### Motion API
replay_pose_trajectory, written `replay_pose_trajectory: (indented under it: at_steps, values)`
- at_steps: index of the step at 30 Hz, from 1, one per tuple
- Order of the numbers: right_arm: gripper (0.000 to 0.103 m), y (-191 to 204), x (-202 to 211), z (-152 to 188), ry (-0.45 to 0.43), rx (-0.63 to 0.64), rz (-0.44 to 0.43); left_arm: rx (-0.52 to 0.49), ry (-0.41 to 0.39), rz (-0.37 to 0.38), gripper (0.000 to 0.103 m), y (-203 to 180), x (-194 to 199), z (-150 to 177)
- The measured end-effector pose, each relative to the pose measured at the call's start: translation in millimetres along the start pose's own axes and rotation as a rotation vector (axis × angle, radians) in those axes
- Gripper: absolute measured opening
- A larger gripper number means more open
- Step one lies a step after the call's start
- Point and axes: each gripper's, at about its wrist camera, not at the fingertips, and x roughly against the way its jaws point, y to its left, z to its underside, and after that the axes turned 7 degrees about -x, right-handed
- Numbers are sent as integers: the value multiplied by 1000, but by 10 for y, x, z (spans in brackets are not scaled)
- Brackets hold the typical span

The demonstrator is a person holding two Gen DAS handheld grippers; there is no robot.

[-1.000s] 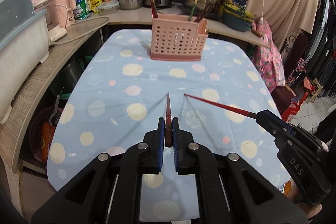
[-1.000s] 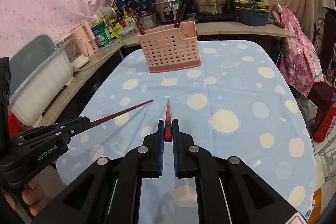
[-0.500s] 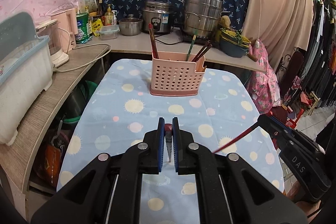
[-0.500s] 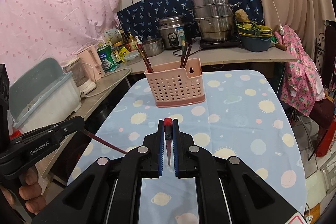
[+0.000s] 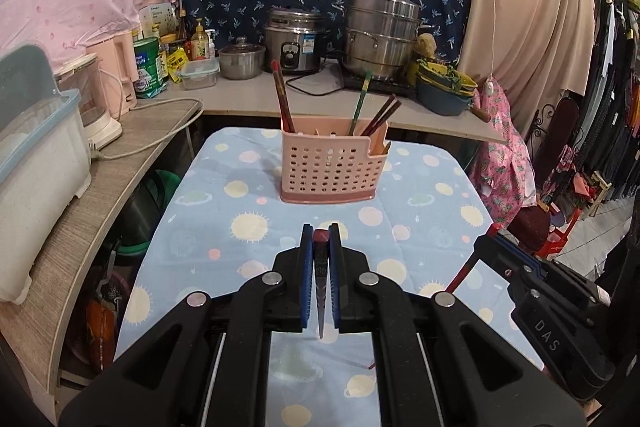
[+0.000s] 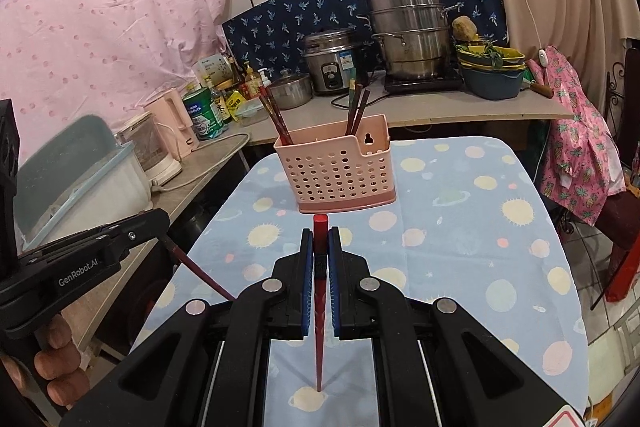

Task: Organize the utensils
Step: 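Carry both chopsticks up and drop them into the pink holder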

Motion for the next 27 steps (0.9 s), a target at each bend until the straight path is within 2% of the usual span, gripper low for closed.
replay_pose_trajectory:
  at_steps: [7,18,22,27]
  values:
    - [7,46,-46,-472,-90,15,-15,19,-80,8,7,125,23,-556]
    - [7,229,-443,-1693,-269,20,-46,53,-225,-56,7,375,-228,-1692]
    - [7,303,-692,-2003,-299,25,-51,67,-249,-80,7,417,-458,-1928]
    - [7,350,-995,-2217,-307,36,-43,76,-252,-106,7,472,-788,-2095]
